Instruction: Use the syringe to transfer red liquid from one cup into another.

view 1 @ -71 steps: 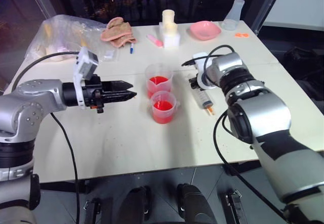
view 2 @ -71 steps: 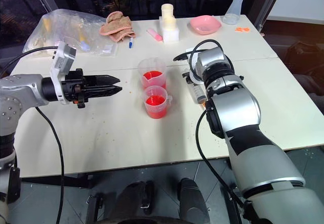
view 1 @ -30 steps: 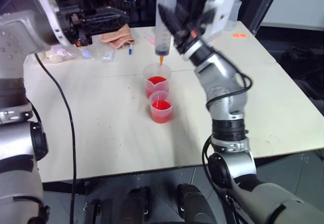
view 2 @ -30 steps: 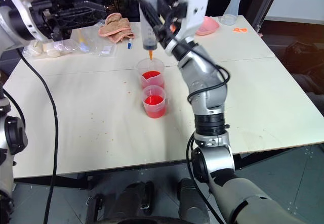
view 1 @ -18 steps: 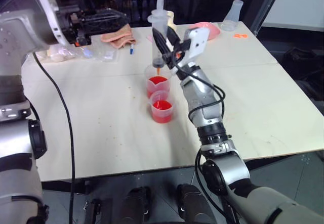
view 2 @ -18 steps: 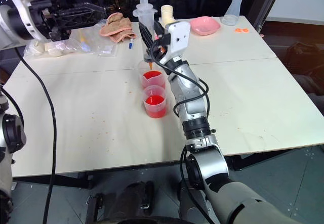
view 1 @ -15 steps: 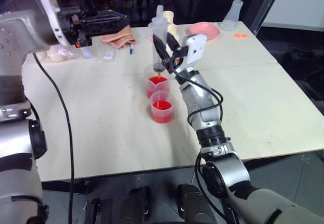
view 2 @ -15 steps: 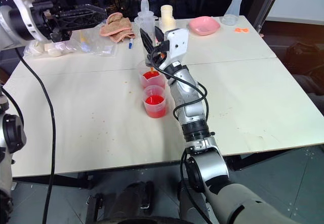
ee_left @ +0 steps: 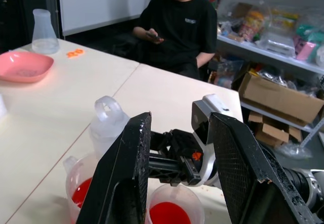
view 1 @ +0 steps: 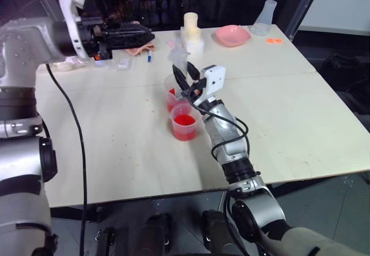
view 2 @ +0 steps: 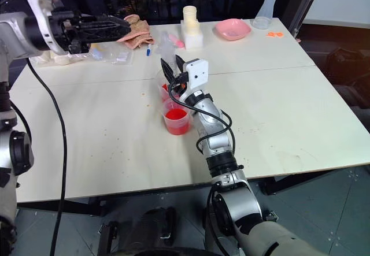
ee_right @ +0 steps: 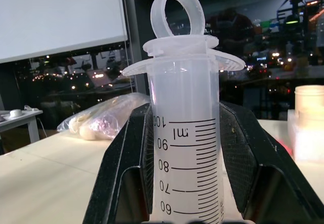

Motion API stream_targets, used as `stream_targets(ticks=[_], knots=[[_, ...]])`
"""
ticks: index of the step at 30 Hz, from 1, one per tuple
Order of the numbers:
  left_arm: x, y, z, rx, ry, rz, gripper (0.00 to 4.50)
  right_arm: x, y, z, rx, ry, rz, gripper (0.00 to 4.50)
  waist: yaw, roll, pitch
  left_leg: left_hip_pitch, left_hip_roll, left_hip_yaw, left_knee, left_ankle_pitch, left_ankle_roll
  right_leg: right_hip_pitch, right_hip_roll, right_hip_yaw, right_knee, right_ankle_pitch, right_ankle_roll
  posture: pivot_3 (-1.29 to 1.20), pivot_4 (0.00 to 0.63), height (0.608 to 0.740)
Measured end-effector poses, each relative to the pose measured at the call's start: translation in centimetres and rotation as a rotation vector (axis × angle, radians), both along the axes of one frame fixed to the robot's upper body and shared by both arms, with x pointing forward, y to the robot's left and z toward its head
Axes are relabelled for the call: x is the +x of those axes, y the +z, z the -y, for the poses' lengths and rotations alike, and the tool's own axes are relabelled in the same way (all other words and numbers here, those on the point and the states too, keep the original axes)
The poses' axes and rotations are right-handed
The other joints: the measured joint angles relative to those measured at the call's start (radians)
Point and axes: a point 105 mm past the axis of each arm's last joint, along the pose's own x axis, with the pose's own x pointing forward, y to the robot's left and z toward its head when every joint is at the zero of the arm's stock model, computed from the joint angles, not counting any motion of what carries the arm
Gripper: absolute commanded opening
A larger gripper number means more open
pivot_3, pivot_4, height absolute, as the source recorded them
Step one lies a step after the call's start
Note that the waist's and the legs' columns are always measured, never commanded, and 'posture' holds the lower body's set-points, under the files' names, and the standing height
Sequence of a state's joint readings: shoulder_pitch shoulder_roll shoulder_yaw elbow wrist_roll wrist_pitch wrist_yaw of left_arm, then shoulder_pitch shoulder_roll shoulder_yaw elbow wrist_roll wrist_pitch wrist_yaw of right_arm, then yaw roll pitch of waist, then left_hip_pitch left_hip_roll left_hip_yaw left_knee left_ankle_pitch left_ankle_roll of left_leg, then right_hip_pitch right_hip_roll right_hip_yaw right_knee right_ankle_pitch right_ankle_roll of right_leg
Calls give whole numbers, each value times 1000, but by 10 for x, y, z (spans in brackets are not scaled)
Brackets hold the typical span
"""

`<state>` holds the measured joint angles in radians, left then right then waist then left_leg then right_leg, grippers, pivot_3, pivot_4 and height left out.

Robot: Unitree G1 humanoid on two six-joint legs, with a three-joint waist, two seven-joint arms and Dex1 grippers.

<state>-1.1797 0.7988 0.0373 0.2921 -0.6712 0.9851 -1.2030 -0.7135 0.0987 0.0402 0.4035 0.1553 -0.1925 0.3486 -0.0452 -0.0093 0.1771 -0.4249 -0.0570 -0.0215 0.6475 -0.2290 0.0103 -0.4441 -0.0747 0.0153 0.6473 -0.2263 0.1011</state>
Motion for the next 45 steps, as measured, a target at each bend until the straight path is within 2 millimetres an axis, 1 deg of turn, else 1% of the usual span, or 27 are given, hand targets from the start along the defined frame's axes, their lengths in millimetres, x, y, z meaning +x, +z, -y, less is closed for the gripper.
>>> stream_targets(ticks=[3, 5, 8, 15, 24, 31, 38, 42, 45], knots=[[4, -15, 5, 20, -12, -30, 1914, -1, -2, -2, -11, 2, 1, 1290, 0, 0, 0, 0, 0, 0, 0, 0, 0, 0, 0, 0, 0, 0, 0, 0, 150, 740], [6, -20, 6, 30, -10, -36, 1914, -2, -4, -3, -20, 3, -3, 1290, 0, 0, 0, 0, 0, 0, 0, 0, 0, 0, 0, 0, 0, 0, 0, 0, 150, 740], [7, -22, 7, 39, -7, -29, 1914, -3, -9, -3, -23, 2, -14, 1290, 0, 0, 0, 0, 0, 0, 0, 0, 0, 0, 0, 0, 0, 0, 0, 0, 150, 740], [10, -24, 11, 35, -15, -15, 1914, -4, -7, -3, -25, 5, -4, 1290, 0, 0, 0, 0, 0, 0, 0, 0, 0, 0, 0, 0, 0, 0, 0, 0, 150, 740], [25, -32, 11, 45, 43, 13, 1914, -5, -6, -4, -30, 8, 2, 1290, 0, 0, 0, 0, 0, 0, 0, 0, 0, 0, 0, 0, 0, 0, 0, 0, 150, 740], [34, -40, 14, 5, 43, -31, 1914, -7, -1, -5, -33, 15, 19, 1290, 1, 0, 0, 0, 0, 0, 0, 0, 0, 0, 0, 0, 0, 0, 0, 0, 150, 740], [41, -38, 19, -38, 38, -25, 1914, -9, 0, -9, -44, 29, 29, 1290, 1, 0, 0, 0, 0, 0, 0, 0, 0, 0, 0, 0, 0, 0, 0, 0, 150, 740], [43, -34, 23, -46, 33, -9, 1914, -10, 0, -11, -49, 38, 31, 1290, 0, 0, 0, 0, 0, 0, 0, 0, 0, 0, 0, 0, 0, 0, 0, 0, 150, 740], [43, -35, 26, -49, 27, -14, 1914, -10, 0, -12, -49, 40, 31, 1290, 0, 0, 0, 0, 0, 0, 0, 0, 0, 0, 1, 0, 0, 0, 0, 0, 150, 740]])
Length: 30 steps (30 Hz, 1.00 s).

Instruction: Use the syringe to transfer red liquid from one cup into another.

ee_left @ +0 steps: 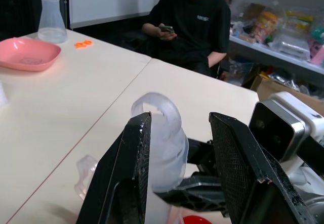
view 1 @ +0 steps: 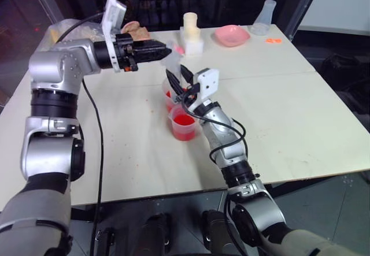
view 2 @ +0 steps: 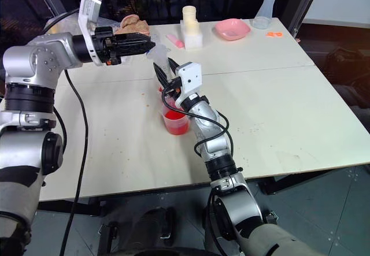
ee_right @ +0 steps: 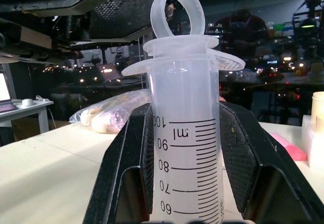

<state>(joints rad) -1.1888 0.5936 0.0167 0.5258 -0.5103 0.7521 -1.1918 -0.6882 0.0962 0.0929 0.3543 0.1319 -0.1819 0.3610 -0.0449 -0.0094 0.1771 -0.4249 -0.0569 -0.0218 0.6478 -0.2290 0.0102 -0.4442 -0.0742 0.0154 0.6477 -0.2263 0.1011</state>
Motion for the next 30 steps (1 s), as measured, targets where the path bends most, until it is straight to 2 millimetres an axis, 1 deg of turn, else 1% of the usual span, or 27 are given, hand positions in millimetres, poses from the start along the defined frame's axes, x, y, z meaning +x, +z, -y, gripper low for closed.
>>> stream_targets(ticks=[10, 17, 19, 20, 22, 24, 30], knots=[[5, -7, 5, -4, 4, -24, 1914, 0, 0, 0, -1, -1, 0, 1290, 0, 0, 0, 0, 0, 0, 0, 0, 0, 0, 0, 0, 0, 0, 0, 0, 150, 740], [6, -9, 9, -15, 4, -20, 1914, 1, -2, 0, -11, -5, -2, 1290, 0, 0, 0, 0, 0, 0, 0, 0, 0, 0, 0, 0, 0, 0, 0, 0, 150, 740], [6, -9, 9, -18, 8, -21, 1347, 1, -2, 0, -11, -5, -2, 1290, 0, 0, 0, 0, 0, 0, 0, 0, 0, 0, 0, 0, 0, 0, 0, 0, 150, 740], [7, -9, 9, -20, 11, -21, 1142, 1, -2, 0, -11, -5, -2, 1290, 0, 0, 0, 0, 0, 0, 0, 0, 0, 0, 0, 0, 0, 0, 0, 0, 150, 740], [7, -9, 9, -23, 16, -23, 497, 1, -2, 0, -11, -4, -2, 1290, 0, 0, 0, 0, 0, 0, 0, 0, 0, 0, 0, 0, 0, 0, 0, 0, 150, 740], [7, -10, 8, -25, 19, -24, 45, 1, -2, 0, -12, -4, -3, 1290, 0, 0, 0, 0, 0, 0, 0, 0, 0, 0, 0, 0, 0, 0, 0, 0, 150, 740], [6, -12, 7, -25, 20, -42, 19, 1, -4, -2, -18, 4, -10, 1290, 0, 0, 0, 0, 0, 0, 0, 0, 0, 0, 0, 0, 0, 0, 0, 0, 150, 740]])
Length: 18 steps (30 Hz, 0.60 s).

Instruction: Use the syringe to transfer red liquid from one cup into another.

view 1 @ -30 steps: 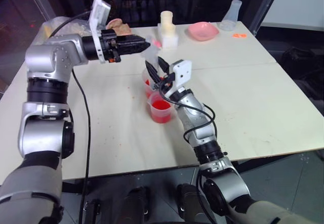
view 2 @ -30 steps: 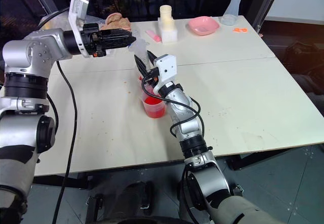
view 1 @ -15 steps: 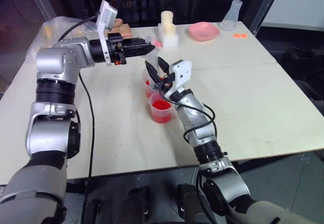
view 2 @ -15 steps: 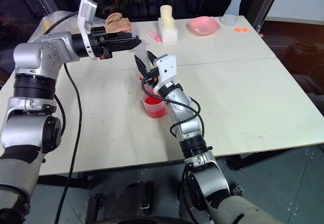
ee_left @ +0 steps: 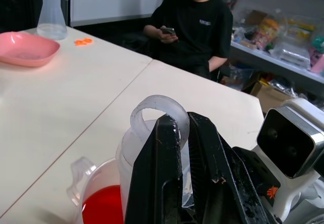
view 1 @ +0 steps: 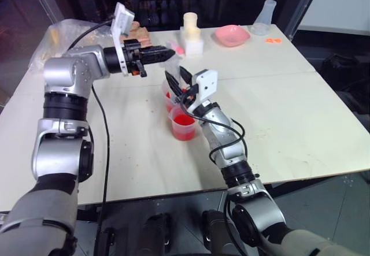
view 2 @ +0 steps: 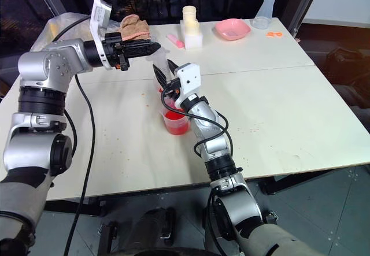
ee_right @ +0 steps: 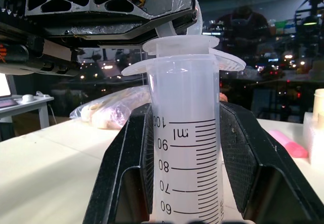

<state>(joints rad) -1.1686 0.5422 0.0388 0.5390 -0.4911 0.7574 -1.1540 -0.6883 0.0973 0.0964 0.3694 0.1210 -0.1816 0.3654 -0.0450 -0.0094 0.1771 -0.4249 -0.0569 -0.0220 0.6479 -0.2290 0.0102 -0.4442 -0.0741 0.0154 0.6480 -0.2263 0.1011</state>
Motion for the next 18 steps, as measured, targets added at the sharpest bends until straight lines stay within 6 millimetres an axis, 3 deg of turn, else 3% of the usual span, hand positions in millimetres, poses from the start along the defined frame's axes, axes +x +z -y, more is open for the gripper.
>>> stream_targets(ticks=[18], knots=[[4, -3, -3, -12, 30, -7, 19, 2, -3, -4, -3, 11, -11, 1290, 0, 0, 0, 0, 0, 0, 0, 0, 0, 0, 0, 0, 0, 0, 0, 0, 150, 740]])
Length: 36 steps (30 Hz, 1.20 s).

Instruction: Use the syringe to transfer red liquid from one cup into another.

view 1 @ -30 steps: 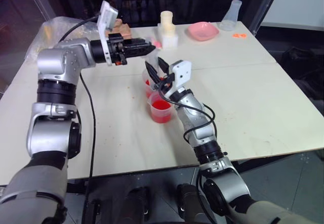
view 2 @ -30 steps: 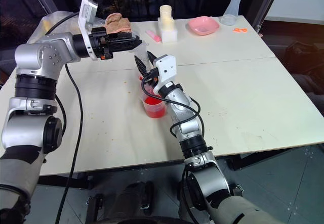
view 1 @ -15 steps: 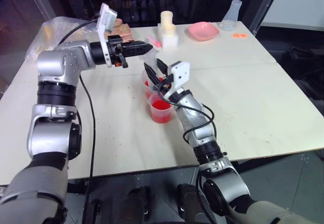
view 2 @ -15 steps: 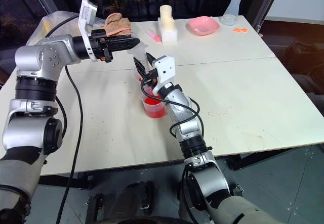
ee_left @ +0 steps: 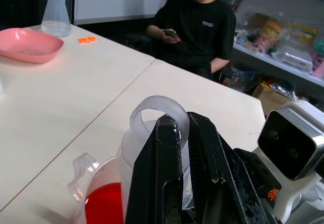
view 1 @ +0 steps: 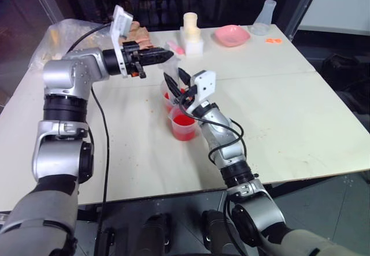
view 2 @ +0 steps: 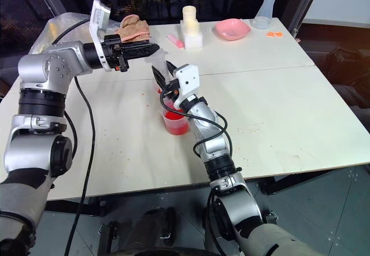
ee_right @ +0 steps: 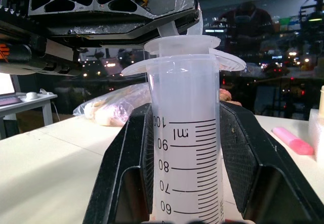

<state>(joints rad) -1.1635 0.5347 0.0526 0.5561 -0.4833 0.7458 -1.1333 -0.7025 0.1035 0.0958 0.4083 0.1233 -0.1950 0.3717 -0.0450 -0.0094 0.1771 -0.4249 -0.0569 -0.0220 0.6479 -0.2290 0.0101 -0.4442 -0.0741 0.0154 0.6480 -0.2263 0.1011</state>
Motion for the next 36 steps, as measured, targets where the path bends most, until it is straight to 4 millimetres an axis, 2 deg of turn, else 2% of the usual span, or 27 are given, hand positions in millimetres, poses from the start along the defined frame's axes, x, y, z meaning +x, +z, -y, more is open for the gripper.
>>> stream_targets(ticks=[12, 36], knots=[[8, 3, -5, 7, 48, 12, 19, 13, 1, -9, 9, 7, 6, 1290, -1, 0, 0, 0, 0, 0, 0, 0, 0, 0, 0, 0, 0, 0, 0, 0, 150, 740], [10, 10, -3, 4, 64, 26, 19, 21, 3, -7, -5, 11, 42, 1290, -2, 0, 0, 0, 0, -1, 0, 0, -1, 0, 0, 0, 1, 0, 0, 0, 150, 740]])
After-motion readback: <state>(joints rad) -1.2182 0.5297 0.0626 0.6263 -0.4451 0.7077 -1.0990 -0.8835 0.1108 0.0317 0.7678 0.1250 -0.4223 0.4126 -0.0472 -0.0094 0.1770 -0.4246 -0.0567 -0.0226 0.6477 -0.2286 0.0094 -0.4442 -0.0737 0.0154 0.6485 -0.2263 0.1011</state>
